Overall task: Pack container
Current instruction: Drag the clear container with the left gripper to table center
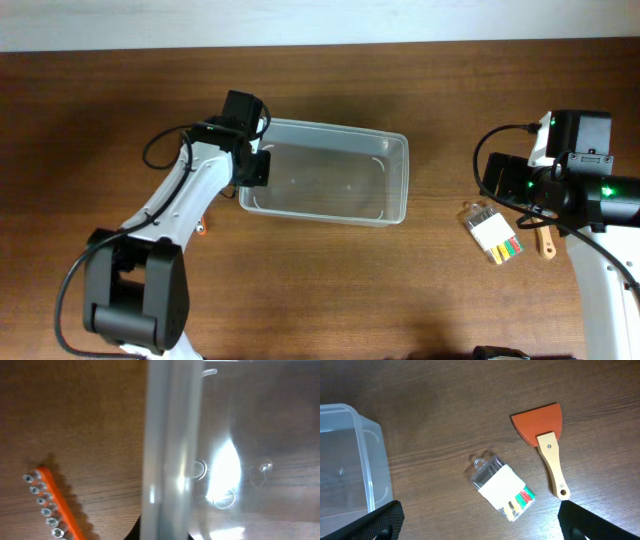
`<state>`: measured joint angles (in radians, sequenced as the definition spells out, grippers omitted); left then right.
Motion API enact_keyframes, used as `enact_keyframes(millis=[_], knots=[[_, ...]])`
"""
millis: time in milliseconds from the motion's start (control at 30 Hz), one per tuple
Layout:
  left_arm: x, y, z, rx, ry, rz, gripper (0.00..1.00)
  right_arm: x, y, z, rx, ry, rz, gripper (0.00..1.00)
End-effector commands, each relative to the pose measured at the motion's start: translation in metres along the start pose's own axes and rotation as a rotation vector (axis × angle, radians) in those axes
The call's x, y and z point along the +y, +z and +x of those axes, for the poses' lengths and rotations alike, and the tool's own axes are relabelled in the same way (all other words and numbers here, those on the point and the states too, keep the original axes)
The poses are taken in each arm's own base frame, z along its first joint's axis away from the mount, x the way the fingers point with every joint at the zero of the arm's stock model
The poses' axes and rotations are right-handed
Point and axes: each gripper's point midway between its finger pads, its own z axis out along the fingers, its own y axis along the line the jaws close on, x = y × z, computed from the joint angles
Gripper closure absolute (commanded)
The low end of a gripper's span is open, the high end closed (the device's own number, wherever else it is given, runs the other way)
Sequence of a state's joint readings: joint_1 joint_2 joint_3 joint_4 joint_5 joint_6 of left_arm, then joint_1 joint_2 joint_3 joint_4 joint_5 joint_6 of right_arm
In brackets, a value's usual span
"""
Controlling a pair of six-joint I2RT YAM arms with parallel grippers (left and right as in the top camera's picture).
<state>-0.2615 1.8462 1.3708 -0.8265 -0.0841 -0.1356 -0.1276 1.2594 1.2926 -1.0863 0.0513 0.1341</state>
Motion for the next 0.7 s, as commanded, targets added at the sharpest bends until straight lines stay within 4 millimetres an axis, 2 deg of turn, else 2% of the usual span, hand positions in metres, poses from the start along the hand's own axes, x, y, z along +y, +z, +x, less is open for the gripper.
enact_keyframes(millis=[0,167,667], knots=[[0.003,0.016,0.012,0.07,-0.055,-0.022,0.98,0.001,-0.008,-0.007,-0.031,-0.01,-0.009,0.01],[0.005,0.021,0.035,0.166,-0.124,-0.045,0.98,0.001,-0.008,-0.007,-0.031,-0.02,-0.009,0.01],[0.009,0.014,0.063,0.282,-0.16,-0.076,0.98,0.0,-0.008,-0.007,-0.031,-0.02,-0.009,0.01]])
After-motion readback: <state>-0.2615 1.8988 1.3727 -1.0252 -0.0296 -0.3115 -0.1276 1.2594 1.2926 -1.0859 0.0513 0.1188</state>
